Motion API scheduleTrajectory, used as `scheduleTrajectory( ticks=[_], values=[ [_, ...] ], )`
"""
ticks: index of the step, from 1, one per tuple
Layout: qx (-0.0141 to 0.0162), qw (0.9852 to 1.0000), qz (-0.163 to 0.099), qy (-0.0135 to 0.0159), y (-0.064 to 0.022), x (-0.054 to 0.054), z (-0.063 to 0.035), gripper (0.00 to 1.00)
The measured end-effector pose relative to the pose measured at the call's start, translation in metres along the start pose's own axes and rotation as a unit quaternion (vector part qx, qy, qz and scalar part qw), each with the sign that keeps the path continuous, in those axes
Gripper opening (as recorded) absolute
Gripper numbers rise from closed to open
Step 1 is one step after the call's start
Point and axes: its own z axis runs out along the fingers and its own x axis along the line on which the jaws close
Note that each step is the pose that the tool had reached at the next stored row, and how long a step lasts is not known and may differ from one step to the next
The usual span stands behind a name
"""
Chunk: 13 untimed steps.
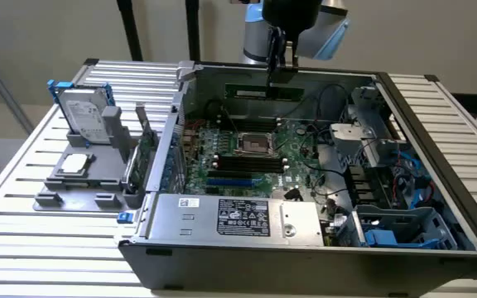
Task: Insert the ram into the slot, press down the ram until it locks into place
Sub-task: 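Insert the ram into the slot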
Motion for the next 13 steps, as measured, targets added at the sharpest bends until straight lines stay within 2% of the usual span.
scheduleTrajectory(
  ticks=[13],
  values=[
    [0.0000,1.0000,0.000,0.0001,0.0000,0.0000,0.0000,0.14]
  ],
)
